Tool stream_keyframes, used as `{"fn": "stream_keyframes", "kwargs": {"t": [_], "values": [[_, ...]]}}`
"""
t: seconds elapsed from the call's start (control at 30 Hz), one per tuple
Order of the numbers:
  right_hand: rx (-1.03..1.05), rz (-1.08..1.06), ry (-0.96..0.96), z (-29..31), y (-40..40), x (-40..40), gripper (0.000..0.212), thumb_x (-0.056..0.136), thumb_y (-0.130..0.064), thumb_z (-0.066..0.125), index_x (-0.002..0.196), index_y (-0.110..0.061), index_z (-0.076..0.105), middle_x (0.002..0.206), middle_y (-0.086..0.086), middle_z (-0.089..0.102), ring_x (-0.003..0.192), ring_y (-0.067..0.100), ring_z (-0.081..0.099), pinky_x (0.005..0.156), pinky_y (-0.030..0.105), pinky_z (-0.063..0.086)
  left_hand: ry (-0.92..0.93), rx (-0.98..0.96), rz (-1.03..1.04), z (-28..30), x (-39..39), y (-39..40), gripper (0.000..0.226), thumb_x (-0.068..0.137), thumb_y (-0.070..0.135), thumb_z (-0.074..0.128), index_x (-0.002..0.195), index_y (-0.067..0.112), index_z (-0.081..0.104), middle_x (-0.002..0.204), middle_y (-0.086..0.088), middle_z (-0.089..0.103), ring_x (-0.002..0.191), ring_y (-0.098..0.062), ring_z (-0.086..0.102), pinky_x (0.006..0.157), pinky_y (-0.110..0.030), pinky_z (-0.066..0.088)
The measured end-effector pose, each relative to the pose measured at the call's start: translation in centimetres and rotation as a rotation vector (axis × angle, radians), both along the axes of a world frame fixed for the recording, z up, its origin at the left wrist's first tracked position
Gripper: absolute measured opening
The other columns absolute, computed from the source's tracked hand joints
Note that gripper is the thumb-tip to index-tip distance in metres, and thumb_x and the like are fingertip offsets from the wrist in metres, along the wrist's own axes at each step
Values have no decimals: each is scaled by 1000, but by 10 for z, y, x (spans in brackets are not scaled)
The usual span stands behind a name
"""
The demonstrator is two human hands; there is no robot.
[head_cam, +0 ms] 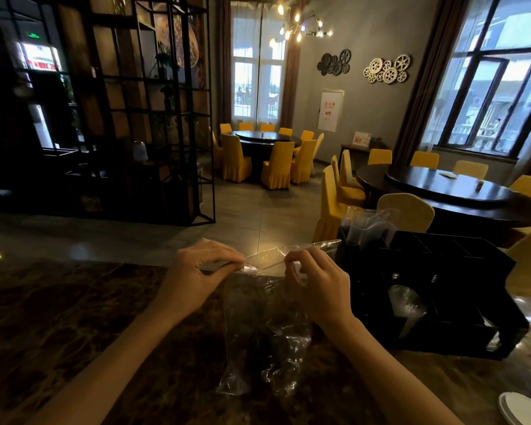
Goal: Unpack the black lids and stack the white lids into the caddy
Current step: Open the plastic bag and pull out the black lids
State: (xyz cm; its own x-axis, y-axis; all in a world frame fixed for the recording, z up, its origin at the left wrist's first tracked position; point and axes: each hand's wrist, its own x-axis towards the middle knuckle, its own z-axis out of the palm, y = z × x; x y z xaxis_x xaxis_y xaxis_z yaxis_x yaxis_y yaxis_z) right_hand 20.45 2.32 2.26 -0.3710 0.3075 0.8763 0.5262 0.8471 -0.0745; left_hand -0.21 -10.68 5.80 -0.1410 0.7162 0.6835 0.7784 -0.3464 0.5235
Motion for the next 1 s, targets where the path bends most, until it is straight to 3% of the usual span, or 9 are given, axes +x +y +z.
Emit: {"fn": "stream_keyframes", "kwargs": {"t": [0.07,0.2,0.3,0.4,0.6,0.73,1.0], "values": [[11,12,-12,-1,2,-1,15,80,-9,87,88,-12,75,89,2,76,71,17,71,43,31,56,134,-67,27,2,1,-2,29,80,15,82,107,25,76,108,12,70,107,-2,62,93,-26,54],[8,11,-30,-4,4,-3,13,81,-10,86,88,-11,75,88,3,74,68,16,70,42,31,54,528,-185,91,7,21,-3,58,80,34,80,133,35,58,135,11,55,128,-13,48,103,-37,44],[-1,24,-16,-7,3,-5,14,81,-9,86,88,-10,74,88,3,74,67,17,69,41,32,54,729,-149,159,13,44,7,58,73,37,85,125,29,63,127,4,63,122,-20,56,95,-44,48],[-3,40,-14,-10,0,-7,16,80,-9,86,91,-9,74,90,3,74,70,18,70,45,32,56,843,-116,261,18,57,23,43,73,31,84,113,23,69,114,-2,69,109,-25,61,83,-43,48],[-3,44,10,-13,1,-8,15,80,-12,86,90,-11,74,88,1,73,67,15,68,45,28,53,795,-69,305,19,50,37,19,80,29,82,97,25,76,96,1,74,99,-23,60,77,-39,44],[-6,16,10,-16,3,-8,15,80,-10,87,88,-10,75,88,2,74,67,16,68,44,31,54,782,-21,266,12,44,33,25,69,26,90,92,25,79,88,2,75,88,-24,63,70,-39,47],[51,-7,12,-22,12,-6,17,76,-7,90,85,-8,76,85,5,75,64,18,69,42,32,55,700,41,240,3,30,27,21,73,25,87,93,27,80,87,6,74,86,-24,61,69,-40,48]]}}
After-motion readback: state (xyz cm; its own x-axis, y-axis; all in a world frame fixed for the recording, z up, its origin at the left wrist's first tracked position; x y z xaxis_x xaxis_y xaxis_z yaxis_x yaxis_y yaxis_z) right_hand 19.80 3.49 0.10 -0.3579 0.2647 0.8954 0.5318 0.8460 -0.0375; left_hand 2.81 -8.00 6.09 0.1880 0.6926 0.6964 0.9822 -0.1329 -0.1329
